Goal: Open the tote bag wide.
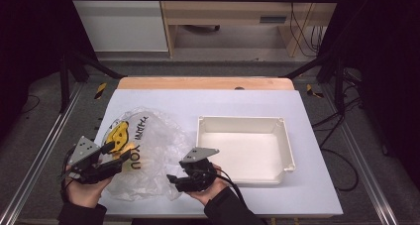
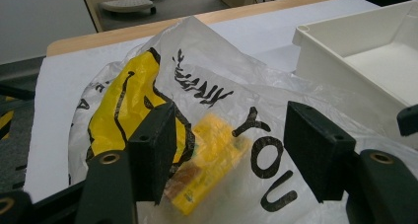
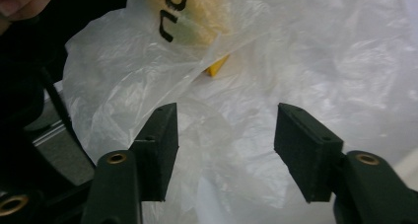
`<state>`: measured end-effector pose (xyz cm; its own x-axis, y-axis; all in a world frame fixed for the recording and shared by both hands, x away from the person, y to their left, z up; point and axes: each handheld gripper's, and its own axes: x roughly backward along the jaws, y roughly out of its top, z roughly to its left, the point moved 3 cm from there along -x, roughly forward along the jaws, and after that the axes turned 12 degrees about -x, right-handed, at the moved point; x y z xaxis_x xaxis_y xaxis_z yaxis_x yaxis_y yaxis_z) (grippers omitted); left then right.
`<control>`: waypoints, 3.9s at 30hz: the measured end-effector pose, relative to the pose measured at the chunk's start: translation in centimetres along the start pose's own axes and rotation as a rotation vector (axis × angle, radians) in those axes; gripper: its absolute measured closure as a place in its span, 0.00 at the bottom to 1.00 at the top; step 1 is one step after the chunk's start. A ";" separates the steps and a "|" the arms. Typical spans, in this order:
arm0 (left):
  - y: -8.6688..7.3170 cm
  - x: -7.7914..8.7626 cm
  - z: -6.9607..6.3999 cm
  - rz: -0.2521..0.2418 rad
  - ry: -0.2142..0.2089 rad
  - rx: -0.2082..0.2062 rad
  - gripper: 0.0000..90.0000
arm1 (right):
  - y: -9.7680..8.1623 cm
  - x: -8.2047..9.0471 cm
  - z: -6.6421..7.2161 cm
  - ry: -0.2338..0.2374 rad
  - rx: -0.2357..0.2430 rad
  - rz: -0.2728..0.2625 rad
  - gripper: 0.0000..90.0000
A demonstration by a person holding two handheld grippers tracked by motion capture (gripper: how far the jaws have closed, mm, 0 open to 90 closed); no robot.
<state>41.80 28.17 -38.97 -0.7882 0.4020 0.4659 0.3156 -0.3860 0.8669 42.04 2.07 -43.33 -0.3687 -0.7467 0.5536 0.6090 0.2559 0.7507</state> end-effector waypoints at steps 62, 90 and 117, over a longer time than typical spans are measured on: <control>0.1 -3.7 -7.4 0.111 -0.181 -0.070 0.42 | -2.1 -1.6 4.0 0.114 0.225 -0.035 1.00; -0.6 -2.4 -2.0 0.096 0.047 -0.070 0.53 | -2.4 -2.1 3.3 0.085 0.205 -0.013 0.95; -0.4 -1.0 -0.8 0.065 0.060 -0.065 1.00 | -0.2 0.2 2.0 0.088 0.091 -0.108 0.48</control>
<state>42.07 27.28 -39.94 -0.7981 0.3242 0.5078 0.3339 -0.4635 0.8207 40.49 3.13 -42.65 -0.3628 -0.8228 0.4374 0.5018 0.2230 0.8357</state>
